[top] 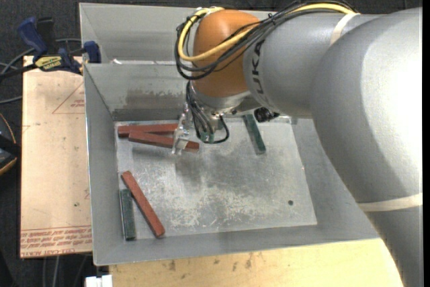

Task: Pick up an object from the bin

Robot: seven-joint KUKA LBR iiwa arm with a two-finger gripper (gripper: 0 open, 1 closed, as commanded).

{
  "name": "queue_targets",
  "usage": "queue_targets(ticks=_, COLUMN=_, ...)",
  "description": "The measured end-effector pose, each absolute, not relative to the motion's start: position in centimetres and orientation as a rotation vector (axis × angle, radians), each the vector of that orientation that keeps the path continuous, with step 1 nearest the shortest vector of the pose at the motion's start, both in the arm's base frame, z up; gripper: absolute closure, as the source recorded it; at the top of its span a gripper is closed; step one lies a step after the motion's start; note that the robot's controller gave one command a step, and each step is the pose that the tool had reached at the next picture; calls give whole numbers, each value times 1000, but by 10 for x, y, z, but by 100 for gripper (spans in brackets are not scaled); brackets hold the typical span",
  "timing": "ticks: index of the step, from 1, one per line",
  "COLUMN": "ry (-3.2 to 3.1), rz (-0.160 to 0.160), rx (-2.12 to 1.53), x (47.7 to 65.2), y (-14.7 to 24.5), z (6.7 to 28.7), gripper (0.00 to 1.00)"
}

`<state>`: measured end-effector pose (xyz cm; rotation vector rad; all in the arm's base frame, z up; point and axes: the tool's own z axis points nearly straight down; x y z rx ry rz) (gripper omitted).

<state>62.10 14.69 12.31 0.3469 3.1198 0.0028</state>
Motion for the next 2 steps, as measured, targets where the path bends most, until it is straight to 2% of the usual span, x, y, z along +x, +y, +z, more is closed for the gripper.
queue_targets(ticks=2, ry=3121, rz=2, rx=347, x=621, y=147, z=151, gripper=100)
